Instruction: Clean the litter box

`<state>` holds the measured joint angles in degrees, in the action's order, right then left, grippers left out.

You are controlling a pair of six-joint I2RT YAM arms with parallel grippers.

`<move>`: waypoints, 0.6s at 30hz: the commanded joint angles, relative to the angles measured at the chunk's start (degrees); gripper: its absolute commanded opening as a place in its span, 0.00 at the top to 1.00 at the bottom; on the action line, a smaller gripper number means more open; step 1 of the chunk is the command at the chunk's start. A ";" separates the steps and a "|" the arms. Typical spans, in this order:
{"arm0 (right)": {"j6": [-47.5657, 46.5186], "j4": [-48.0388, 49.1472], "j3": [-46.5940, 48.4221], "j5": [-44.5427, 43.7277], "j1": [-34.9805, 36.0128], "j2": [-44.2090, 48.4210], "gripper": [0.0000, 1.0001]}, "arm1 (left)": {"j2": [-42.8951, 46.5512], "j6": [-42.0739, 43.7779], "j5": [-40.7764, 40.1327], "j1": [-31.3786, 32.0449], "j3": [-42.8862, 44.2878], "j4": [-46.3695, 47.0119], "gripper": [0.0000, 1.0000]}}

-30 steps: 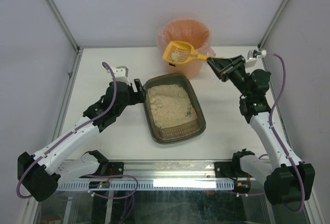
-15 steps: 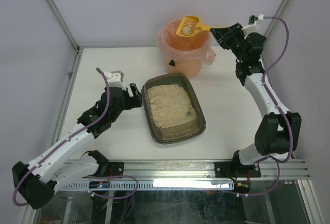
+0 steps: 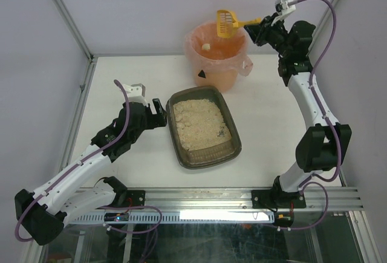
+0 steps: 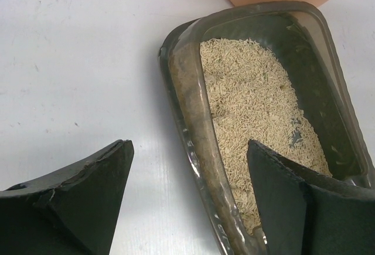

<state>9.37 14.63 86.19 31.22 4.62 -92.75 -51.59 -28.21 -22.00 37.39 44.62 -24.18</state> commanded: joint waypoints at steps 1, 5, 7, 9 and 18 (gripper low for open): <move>-14.84 -5.67 5.96 2.70 -0.21 0.65 1.00 | -0.32 -0.87 0.70 -0.34 0.70 1.48 0.18; -17.42 -7.15 7.45 0.09 -0.08 2.10 1.00 | -0.70 -0.98 0.77 -0.30 0.61 1.50 0.18; -14.12 -5.50 7.63 -2.91 -0.07 3.40 1.00 | -0.99 -0.99 0.94 -0.30 0.77 1.47 0.18; -8.74 -3.86 8.05 -6.37 -0.03 4.91 1.00 | -1.34 -0.89 0.99 -0.30 0.96 1.42 0.18; 14.73 1.03 -1.30 -15.53 -0.04 19.60 1.00 | -2.65 -1.35 1.70 -0.30 1.06 2.13 0.19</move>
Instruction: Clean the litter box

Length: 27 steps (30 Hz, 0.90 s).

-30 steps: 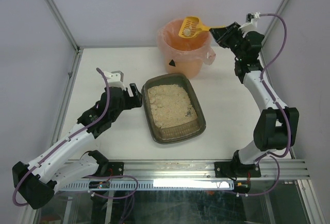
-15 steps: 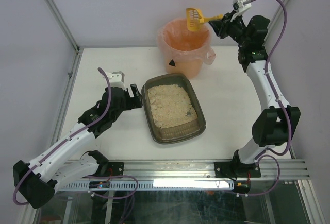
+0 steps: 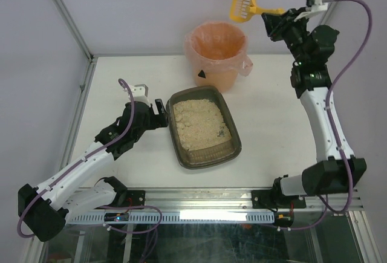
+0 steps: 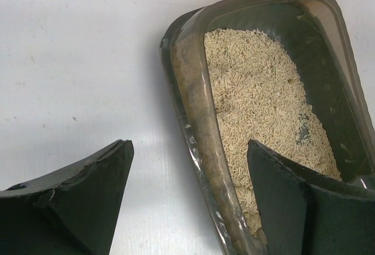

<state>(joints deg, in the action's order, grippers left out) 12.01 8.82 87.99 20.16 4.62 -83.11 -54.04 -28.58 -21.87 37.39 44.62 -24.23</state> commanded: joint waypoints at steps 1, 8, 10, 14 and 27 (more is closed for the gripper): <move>13.71 6.56 -4.81 -4.36 0.07 11.63 1.00 | -0.39 -0.93 1.79 -0.30 1.08 2.45 0.19; 13.21 -6.35 -14.03 -4.63 6.21 22.32 1.00 | -1.88 -1.04 2.59 -0.30 1.30 3.71 0.21; 11.60 -9.20 -17.37 -7.70 10.43 26.03 1.00 | -2.17 -1.12 2.40 -0.30 1.41 4.10 0.21; 8.20 -18.30 -21.62 -17.46 21.74 30.04 1.00 | -2.62 -1.13 1.85 -0.31 1.66 4.70 0.22; 13.31 -42.69 -16.75 -52.01 47.54 17.79 1.00 | -2.59 -0.87 0.86 -0.30 1.80 4.90 0.22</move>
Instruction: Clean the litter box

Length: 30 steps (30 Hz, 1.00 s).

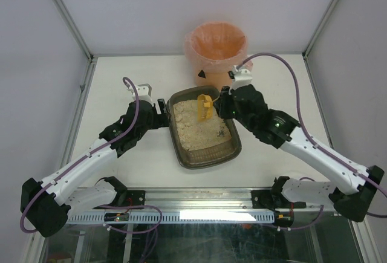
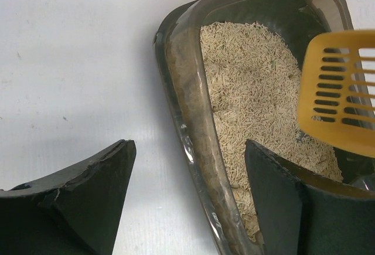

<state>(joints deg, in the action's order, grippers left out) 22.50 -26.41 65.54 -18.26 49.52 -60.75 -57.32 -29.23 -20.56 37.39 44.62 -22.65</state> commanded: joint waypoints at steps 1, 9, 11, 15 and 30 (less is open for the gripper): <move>3.83 -8.25 6.30 -14.13 2.92 -5.87 1.00 | 0.78 -0.23 -0.45 -0.30 1.69 3.34 0.22; 8.34 -7.15 5.74 -12.59 2.83 -12.53 1.00 | -0.12 -0.21 0.26 -0.30 1.92 3.32 0.22; 9.19 -5.58 5.03 -10.33 2.22 -13.62 1.00 | -0.16 -0.21 0.25 -0.34 2.00 3.32 0.22; 11.29 -0.62 2.33 -2.04 -1.29 -14.58 1.00 | 0.08 -0.16 0.19 -0.30 1.94 3.32 0.22; 19.12 7.87 -5.97 13.81 -7.82 -21.39 1.00 | -0.86 0.14 0.35 -0.32 2.55 3.23 0.22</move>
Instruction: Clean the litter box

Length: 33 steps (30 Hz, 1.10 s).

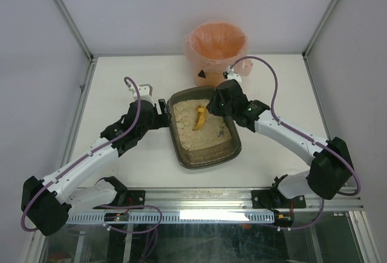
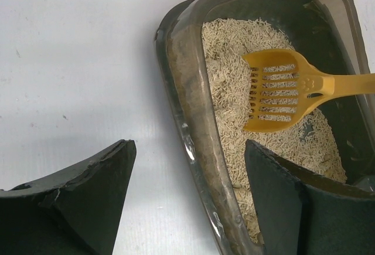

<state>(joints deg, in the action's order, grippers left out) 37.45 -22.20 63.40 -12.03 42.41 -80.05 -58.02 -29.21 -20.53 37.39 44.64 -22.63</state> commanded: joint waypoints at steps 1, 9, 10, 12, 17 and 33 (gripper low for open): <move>5.06 5.05 -5.04 8.31 -0.81 -2.11 1.00 | -0.24 0.12 0.32 -0.31 2.52 3.21 0.22; 14.95 18.57 -17.65 8.25 -1.52 0.42 1.00 | -0.64 0.17 0.35 -0.30 2.85 3.21 0.22; 16.08 20.15 -19.23 7.69 -1.61 1.04 1.00 | -0.67 0.17 0.33 -0.34 2.91 3.21 0.22; 18.18 23.44 -22.21 6.63 -2.08 2.80 1.00 | -0.60 0.25 0.32 -0.30 2.88 3.21 0.22; 21.20 29.42 -29.37 4.21 -3.49 9.58 1.00 | -0.64 0.26 0.14 -0.31 2.74 3.12 0.22; 22.81 36.19 -37.40 3.96 -6.40 19.06 1.00 | -1.81 -0.11 0.75 -0.35 2.87 3.15 0.23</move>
<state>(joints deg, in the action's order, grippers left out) 60.16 12.49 24.21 -7.03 36.45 -60.34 -60.14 -29.21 -20.49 37.39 45.52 -22.48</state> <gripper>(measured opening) 0.225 0.776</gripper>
